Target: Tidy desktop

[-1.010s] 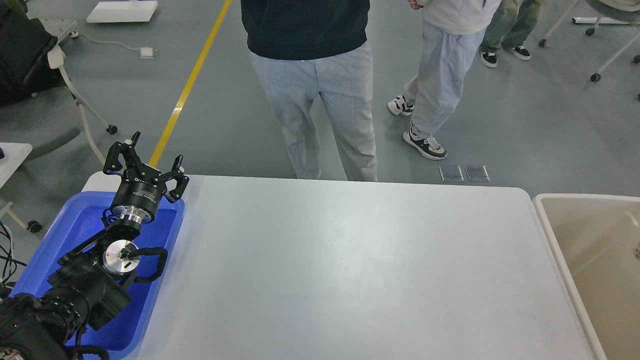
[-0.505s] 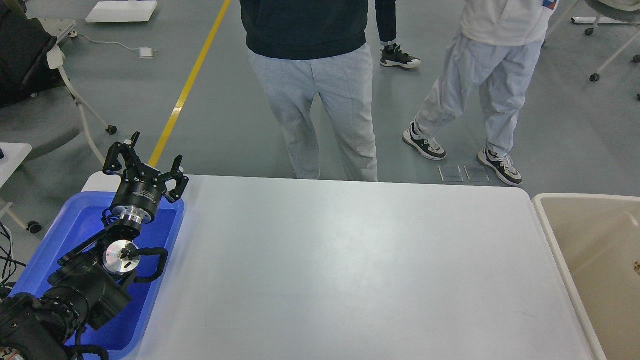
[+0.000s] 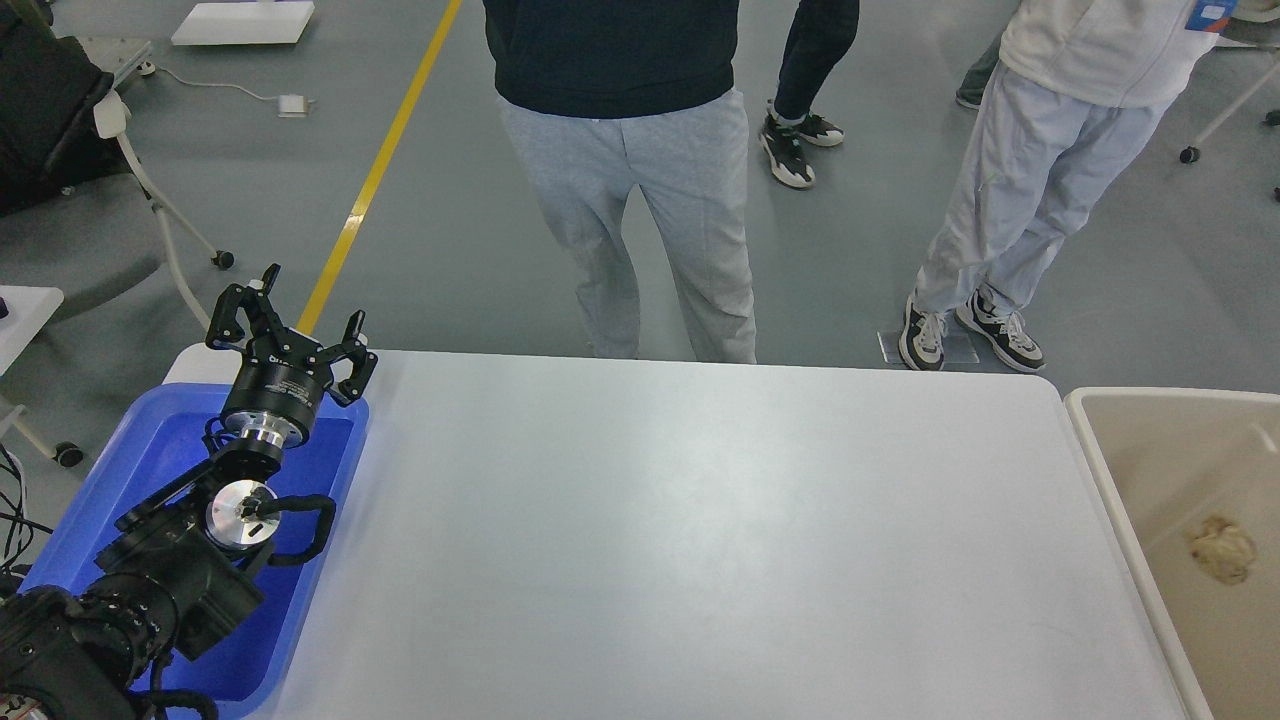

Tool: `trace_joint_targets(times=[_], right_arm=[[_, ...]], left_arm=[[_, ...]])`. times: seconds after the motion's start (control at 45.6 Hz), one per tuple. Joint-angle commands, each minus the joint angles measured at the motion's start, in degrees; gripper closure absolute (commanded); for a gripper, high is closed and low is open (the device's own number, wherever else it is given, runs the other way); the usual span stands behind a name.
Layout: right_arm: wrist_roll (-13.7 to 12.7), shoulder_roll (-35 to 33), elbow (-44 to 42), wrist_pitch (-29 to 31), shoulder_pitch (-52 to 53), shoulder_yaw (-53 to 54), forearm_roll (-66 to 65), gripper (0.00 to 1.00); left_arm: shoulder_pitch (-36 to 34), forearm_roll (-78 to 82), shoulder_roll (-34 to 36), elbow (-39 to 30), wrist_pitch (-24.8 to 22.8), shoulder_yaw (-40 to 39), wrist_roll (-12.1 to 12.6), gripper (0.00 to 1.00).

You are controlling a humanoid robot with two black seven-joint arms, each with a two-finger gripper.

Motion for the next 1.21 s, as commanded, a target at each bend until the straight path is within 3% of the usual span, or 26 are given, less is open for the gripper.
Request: trace_joint_targets(times=[0.0,0.132,0.439,0.593,0.79,1.032,1.185], right_arm=[[0.33,0.26,-1.48,-0.49,-0.05,0.12,0.06,0.00],[0.33,0.61,-2.18,-0.40,-0.05,2.75,0.23,0.00],[0.25,0.18,0.09,1.44,0.39,24.55,0.67,0.00],[0.33,-5.97,11.86,2.50,-1.10,35.00,0.67,0.00],[0.77,-9.14,26.19,2.59,-5.58,45.81,-0.03,0.00],[7.54,-8.00,47.98,2.50,-16.57,54.78,-1.08,0.00],[8.07,-1.86,56.26,0.13,-18.24,57.77,-9.24,0.00]], left_arm=[[0.00,0.00,0.00,0.09,0.15,-0.13,-0.09,0.00],[0.09,0.00,0.00,0.09,0.15,-0.22,-0.09,0.00],[0.09,-0.09,0.00,0.09,0.15,-0.22,-0.09,0.00],[0.09,-0.09,0.00,0.09,0.15,-0.22,-0.09,0.00],[0.09,0.00,0.00,0.09,0.15,-0.22,-0.09,0.00],[0.09,-0.09,0.00,0.00,0.15,-0.22,-0.09,0.00],[0.09,0.00,0.00,0.09,0.15,-0.22,-0.09,0.00]])
